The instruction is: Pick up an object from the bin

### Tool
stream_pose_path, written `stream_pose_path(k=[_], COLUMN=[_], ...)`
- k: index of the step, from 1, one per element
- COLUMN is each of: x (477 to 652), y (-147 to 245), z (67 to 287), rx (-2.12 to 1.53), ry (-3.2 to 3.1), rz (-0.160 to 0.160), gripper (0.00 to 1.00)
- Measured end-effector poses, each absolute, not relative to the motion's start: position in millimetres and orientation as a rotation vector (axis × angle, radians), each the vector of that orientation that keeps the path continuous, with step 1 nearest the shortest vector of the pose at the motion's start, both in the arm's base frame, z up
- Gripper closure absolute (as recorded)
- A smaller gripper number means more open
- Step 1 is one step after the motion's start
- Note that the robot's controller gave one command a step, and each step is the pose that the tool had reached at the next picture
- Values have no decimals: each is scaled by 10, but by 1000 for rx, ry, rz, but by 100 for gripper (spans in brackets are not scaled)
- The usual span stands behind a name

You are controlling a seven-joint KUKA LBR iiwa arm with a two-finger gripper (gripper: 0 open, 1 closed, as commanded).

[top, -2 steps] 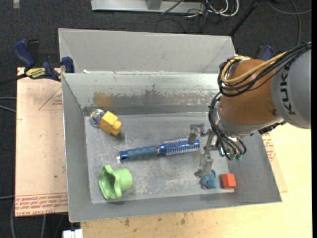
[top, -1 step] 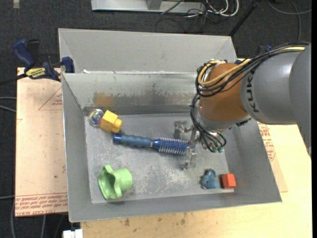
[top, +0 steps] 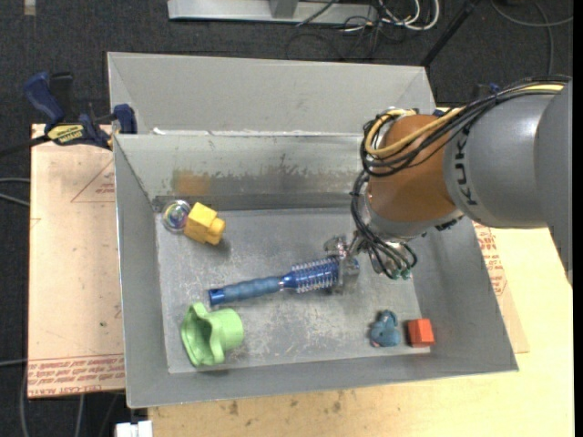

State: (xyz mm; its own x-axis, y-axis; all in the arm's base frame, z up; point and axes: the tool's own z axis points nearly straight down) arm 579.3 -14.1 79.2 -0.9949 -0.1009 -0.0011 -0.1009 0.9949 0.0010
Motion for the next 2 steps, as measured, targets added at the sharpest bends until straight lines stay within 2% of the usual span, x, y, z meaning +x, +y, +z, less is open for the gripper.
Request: stream_pose_path(k=[1, 2], x=[5865, 6036], y=[320, 294], z=[1704, 2384], rx=[-117, -108], ry=[3129, 3129], rz=[4, 0], gripper=[100, 100])
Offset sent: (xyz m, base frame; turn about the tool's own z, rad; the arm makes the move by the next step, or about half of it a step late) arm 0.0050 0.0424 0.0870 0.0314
